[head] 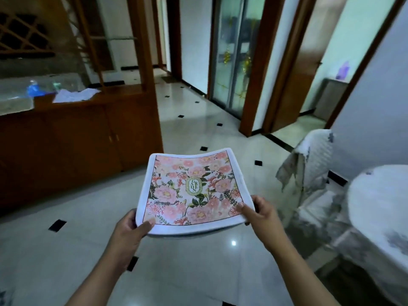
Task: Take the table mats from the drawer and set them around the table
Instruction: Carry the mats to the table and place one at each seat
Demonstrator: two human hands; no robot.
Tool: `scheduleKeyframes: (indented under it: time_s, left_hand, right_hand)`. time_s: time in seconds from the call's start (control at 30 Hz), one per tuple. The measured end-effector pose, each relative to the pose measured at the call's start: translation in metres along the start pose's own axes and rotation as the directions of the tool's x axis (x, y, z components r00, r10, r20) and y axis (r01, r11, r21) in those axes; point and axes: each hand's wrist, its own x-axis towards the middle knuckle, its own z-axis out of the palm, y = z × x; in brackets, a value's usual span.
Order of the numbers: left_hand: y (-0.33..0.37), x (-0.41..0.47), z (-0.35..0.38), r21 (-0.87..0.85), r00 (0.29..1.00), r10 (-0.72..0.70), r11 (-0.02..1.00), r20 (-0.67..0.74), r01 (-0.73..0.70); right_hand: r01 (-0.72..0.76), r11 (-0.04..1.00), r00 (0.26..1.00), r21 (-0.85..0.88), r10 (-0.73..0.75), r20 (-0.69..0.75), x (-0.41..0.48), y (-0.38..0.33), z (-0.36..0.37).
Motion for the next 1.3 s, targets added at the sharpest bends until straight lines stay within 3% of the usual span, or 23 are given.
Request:
scheduleKeyframes:
  time_s: [0.23,0.4,0.57,0.63,0.8,0.9,1.1,1.3]
  left_hand:
    - [0.024,0.135,0.124,0.086,0.917,0.007,0.995,0.399,-0.045]
    - [0.033,0.193,0.232,0.149,0.756,-0.003,0.981,0.655,-0.126]
    - [0.025,0.179,0.344,0.147,0.579,-0.033,0.978,0.815,-0.151]
    - [0.016,0.168,0.389,0.147,0.529,-0.048,0.978,0.847,-0.146]
    - [-0.007,0.139,0.495,0.157,0.467,-0.091,0.982,0.880,-0.103]
    - [-0.024,0.123,0.557,0.170,0.454,-0.112,0.981,0.884,-0.089]
    - [-0.060,0.101,0.671,0.239,0.456,-0.187,0.969,0.870,-0.059]
    - [-0.096,0.113,0.756,0.349,0.464,-0.294,0.936,0.836,-0.035]
  right_hand:
    - [-0.084,0.995,0.926,0.047,0.096,-0.366,0.038,0.019,-0.082]
    - [-0.165,0.985,0.767,0.046,0.157,-0.622,0.023,0.032,-0.137]
    - [-0.172,0.980,0.599,0.095,0.181,-0.780,-0.015,0.053,-0.198]
    - [-0.166,0.981,0.536,0.102,0.176,-0.826,-0.026,0.067,-0.229]
    - [-0.180,0.977,0.463,0.113,0.185,-0.867,-0.043,0.109,-0.316]
    - [-0.182,0.974,0.457,0.135,0.206,-0.865,-0.046,0.136,-0.374]
    - [-0.330,0.938,0.477,0.105,0.262,-0.839,-0.044,0.190,-0.485]
    - [-0.443,0.889,0.458,0.113,0.333,-0.824,-0.014,0.244,-0.547]
